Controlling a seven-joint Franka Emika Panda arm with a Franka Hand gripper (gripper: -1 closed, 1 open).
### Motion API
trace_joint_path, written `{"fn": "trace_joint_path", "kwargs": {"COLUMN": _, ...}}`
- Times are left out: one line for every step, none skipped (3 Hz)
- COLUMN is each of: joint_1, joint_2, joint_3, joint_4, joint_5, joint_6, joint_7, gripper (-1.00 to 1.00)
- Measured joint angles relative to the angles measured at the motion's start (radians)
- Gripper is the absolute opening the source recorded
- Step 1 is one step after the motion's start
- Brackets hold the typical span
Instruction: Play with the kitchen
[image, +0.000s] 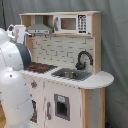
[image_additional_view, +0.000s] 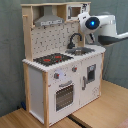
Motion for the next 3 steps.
{"fn": "trace_joint_path", "kwargs": {"joint_1": 0.000, "joint_2": 0.070, "joint_3": 0.001, "joint_4": 0.061, "joint_5": 0.004, "joint_6": 0.000, "joint_7": 0.056, "gripper": 1.00}}
{"fn": "trace_joint_path", "kwargs": {"joint_1": 0.001, "joint_2": 0.139, "joint_3": 0.005, "joint_4": 0.114, "joint_5": 0.014, "joint_6": 0.001, "joint_7": 0.110, "gripper": 1.00}}
{"fn": "trace_joint_path", "kwargs": {"joint_1": 0.002, "joint_2": 0.222, "joint_3": 0.014, "joint_4": 0.162, "joint_5": 0.034, "joint_6": 0.015, "joint_7": 0.184, "gripper": 1.00}}
